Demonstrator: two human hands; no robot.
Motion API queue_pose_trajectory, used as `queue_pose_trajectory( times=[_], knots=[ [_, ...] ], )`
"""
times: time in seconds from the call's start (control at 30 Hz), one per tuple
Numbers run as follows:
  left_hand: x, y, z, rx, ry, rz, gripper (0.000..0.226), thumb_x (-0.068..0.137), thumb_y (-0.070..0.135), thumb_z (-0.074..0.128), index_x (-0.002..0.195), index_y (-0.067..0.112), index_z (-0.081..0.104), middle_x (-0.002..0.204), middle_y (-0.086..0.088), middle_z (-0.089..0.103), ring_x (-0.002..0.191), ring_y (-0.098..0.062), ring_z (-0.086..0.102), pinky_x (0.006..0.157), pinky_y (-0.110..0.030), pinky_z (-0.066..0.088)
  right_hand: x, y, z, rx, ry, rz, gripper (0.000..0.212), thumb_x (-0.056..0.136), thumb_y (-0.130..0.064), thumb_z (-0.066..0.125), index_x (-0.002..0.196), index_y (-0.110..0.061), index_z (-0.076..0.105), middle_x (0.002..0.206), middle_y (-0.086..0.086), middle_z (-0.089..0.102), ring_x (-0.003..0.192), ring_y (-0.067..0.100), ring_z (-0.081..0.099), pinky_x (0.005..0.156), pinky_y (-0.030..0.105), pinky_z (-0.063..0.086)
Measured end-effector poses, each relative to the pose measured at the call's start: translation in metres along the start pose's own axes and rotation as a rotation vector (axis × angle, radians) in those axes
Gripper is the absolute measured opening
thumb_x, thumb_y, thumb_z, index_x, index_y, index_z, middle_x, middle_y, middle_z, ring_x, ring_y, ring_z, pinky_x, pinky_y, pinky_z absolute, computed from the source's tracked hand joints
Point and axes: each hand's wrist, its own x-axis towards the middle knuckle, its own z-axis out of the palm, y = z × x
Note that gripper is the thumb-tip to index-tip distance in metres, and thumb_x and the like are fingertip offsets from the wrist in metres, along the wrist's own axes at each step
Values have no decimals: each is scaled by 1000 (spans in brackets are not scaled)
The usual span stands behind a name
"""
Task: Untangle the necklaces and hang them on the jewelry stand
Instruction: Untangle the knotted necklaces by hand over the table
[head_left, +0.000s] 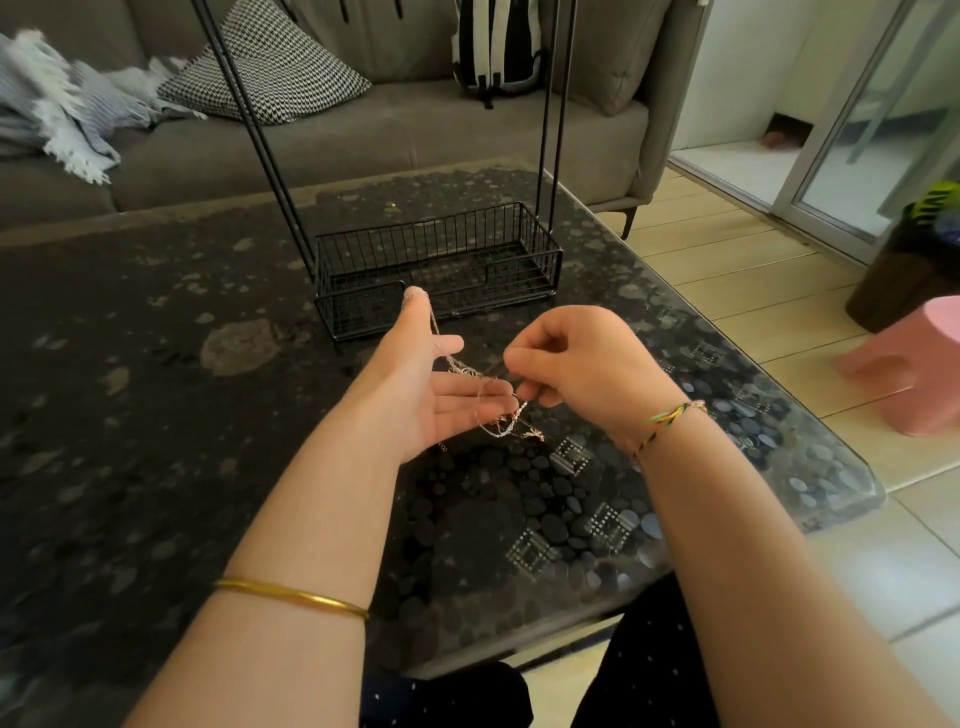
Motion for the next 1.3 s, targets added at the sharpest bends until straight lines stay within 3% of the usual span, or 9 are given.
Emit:
queue_pose_trajectory(
  times=[0.17,0.33,0.47,0.57,0.7,0.8,0.9,1.03,1.3],
  knots=[
    [2,-2,-1,38,46,-2,74,92,67,21,132,12,48,82,-24,72,74,-32,73,41,-23,49,0,-4,-2,198,45,87,17,90,-11,52,74,-14,57,83,10,69,74,18,61,68,32,53],
    [5,-6,-5,41,132,-32,70,93,65,19,124,12,54,83,-19,74,58,-22,66,34,-14,25,1,-8,-1,534,92,141,16,93,-9,46,78,-13,51,67,0,60,70,16,62,73,33,53],
    [9,-9,-9,25,183,-31,69,93,65,18,119,15,57,84,-16,74,48,-15,53,32,-14,19,-1,-10,-4,741,107,185,16,93,-6,45,79,-13,46,60,-2,39,47,9,42,50,26,47],
    [11,-10,-11,35,220,-20,68,92,66,20,118,18,60,85,-13,74,46,-11,44,34,-15,19,-2,-5,-9,354,166,131,12,91,-10,49,79,-13,51,58,-7,39,42,4,34,43,21,33],
    [12,-9,-14,40,260,10,68,92,66,21,123,20,60,86,-11,72,44,-9,37,38,-18,18,-7,2,-15,-274,163,-42,5,83,-23,63,80,-21,65,75,-11,59,66,7,51,67,29,48],
    [12,-9,-16,59,262,31,67,92,66,22,127,22,57,91,-11,71,45,-8,33,37,-18,19,-11,3,-21,-443,111,9,11,85,-31,64,76,-24,66,84,-3,67,79,16,60,75,32,51],
    [10,-9,-14,89,262,47,65,93,65,23,128,23,57,92,-10,70,46,-8,30,36,-18,19,-14,4,-28,-491,-19,47,29,85,-41,62,63,-23,62,59,-3,57,60,10,56,62,26,47],
    [11,-7,-14,133,264,64,64,92,66,24,126,23,58,90,-8,69,44,-8,24,33,-15,18,-21,0,-26,-83,-14,40,34,88,-37,59,62,-15,62,46,-3,39,34,4,31,41,12,30],
    [11,-11,-15,230,228,44,45,94,54,41,108,17,63,89,-5,66,40,-6,22,31,-13,18,-13,-7,-28,1023,112,196,35,97,-32,43,66,-17,44,65,-1,60,72,17,62,81,35,51]
  ],
)
